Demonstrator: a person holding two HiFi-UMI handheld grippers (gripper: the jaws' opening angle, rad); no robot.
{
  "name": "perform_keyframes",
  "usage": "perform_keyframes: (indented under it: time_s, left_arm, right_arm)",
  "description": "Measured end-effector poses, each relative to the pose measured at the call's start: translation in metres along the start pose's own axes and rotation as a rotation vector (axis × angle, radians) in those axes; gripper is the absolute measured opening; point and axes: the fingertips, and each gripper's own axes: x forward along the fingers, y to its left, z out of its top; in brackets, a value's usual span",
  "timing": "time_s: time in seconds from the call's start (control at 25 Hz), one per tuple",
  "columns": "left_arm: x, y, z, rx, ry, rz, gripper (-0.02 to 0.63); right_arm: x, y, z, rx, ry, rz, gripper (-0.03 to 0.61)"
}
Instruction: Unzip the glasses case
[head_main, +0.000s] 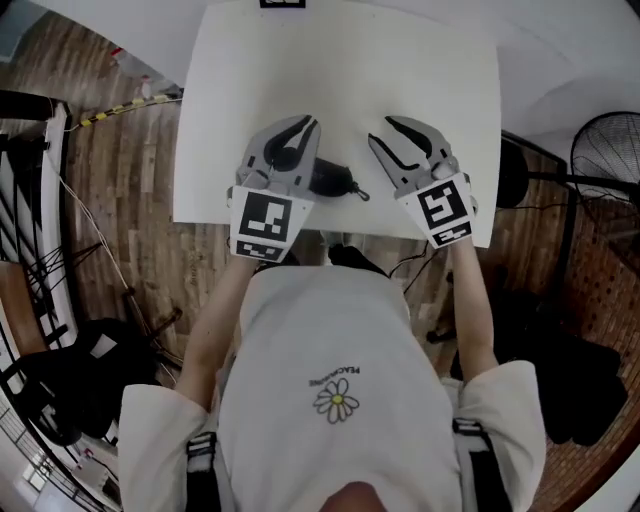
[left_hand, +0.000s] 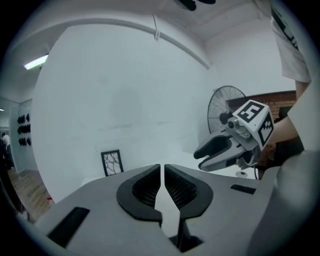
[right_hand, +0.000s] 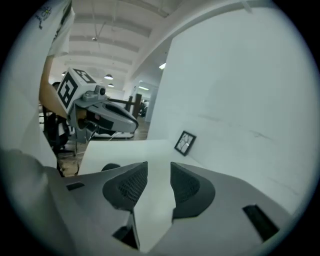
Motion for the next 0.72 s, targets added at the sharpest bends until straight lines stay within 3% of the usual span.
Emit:
perform_keyframes:
  time_s: [0.2,0.36,0.56,0.72]
  left_arm:
    - [-0.006,0.044,0.079,-0.024,-0.222,0.068,0.015]
    - [-0.025,0.067,0.121,-0.053,-0.399,0.144,0.014]
    - [-0.052,0.076,0.125,-0.084,-0.468,0.115,0.014]
    - [-0.067,0.08,0.117,-0.051,-0.471,0.101,0.014]
  right_arm:
    - [-0.033,-0.037,0.084,0.046,-0.192,-0.277,0.126]
    - [-0.061,-0.048,0.119,0.187,-0.31,-0.471,0.123]
    - [-0.079,-0.039,0.135,0.193,-0.368,-0.639,0.05]
    - [-0.078,-0.023,0.136,0.212,-0.336,-0.655,0.008]
